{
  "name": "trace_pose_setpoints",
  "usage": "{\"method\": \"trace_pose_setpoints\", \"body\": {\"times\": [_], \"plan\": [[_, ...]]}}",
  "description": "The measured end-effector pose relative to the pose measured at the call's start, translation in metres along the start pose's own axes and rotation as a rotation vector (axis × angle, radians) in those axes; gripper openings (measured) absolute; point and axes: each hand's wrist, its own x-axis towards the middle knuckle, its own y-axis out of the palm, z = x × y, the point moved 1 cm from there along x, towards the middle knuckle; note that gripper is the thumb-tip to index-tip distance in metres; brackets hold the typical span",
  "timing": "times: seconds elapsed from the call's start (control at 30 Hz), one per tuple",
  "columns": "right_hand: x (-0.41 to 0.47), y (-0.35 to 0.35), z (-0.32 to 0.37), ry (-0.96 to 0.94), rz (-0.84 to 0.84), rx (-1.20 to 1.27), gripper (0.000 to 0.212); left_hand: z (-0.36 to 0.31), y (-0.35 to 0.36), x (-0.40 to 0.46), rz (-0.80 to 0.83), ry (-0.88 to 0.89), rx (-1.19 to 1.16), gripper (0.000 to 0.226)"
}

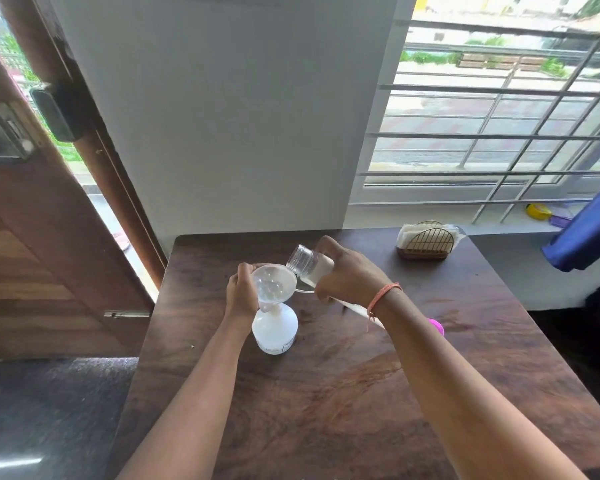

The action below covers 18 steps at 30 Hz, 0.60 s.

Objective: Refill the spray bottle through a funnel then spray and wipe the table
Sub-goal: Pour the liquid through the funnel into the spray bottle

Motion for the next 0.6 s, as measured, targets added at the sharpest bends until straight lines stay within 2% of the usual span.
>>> {"method": "trace_pose_setpoints", "body": {"times": [0.6], "plan": [[-0.0010, 0.0006, 0.0020, 0.001, 0.002, -0.028, 0.047, 0.0011, -0.0008, 0.0043, 0.007, -0.011, 0.034, 0.043]]}}
